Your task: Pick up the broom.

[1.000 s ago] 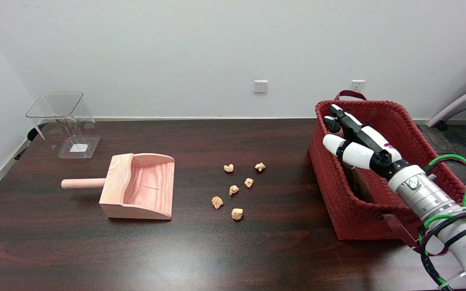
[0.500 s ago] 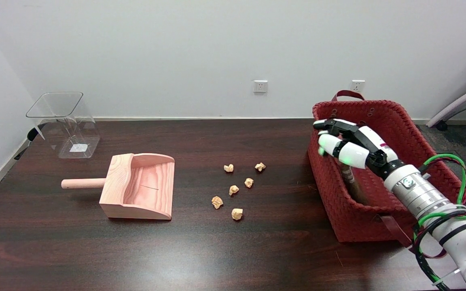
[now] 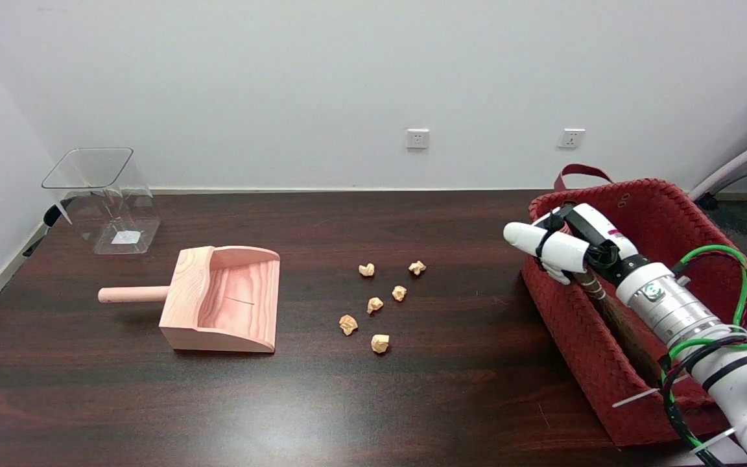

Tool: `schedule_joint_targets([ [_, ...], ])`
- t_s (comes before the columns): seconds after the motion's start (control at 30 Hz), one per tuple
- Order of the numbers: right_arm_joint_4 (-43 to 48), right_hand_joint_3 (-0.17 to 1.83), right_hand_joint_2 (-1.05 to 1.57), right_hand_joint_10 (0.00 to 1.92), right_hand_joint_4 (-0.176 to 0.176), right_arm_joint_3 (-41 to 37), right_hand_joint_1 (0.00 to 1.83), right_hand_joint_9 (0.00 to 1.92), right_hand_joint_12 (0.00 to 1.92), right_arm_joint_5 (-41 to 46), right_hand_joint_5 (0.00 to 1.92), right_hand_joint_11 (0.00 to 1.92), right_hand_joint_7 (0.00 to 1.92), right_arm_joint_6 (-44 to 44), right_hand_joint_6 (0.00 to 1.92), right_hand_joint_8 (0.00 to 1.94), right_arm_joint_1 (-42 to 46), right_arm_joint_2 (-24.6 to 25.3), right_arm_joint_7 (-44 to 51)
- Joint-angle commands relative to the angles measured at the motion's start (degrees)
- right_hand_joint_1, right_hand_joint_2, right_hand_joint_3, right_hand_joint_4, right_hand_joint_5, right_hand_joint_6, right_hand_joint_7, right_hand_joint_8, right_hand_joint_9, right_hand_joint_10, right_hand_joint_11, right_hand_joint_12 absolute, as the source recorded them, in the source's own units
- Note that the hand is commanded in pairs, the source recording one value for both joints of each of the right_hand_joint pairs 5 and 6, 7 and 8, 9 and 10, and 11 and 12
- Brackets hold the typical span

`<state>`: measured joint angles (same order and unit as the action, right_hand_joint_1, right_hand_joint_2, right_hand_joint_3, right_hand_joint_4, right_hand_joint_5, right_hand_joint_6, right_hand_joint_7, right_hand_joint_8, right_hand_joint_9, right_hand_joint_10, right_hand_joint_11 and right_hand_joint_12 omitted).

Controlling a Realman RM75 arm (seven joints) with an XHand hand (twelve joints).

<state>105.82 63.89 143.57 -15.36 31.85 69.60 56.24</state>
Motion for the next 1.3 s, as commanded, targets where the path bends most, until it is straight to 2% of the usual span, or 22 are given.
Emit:
schedule_joint_targets([
  [0.03,0.61,-0.10,1.20,1.92,0.000,-0.55,0.69,1.92,1.92,0.68,1.92,1.92,1.92,1.93,1.92,1.92,-1.74,-0.46,2.87],
  [0.37,0.72,-0.17,1.23,1.92,0.000,-3.50,0.68,1.92,1.92,3.23,1.92,1.92,1.92,0.16,1.92,1.92,-5.11,0.01,5.98],
  [0.67,0.58,-0.17,1.23,1.92,0.000,-4.68,0.68,1.92,1.92,13.94,1.92,1.92,1.92,0.08,1.92,1.92,-6.74,-0.42,18.18],
  [0.97,0.72,-0.17,1.24,1.92,0.000,-6.19,0.73,1.92,1.92,13.94,1.92,1.92,1.92,0.45,1.92,1.92,-9.38,0.73,16.76],
  [1.3,0.48,-0.17,1.25,1.92,0.000,-8.54,0.71,1.92,1.92,13.94,1.92,1.92,1.92,0.10,1.92,1.92,-11.00,0.25,5.36],
])
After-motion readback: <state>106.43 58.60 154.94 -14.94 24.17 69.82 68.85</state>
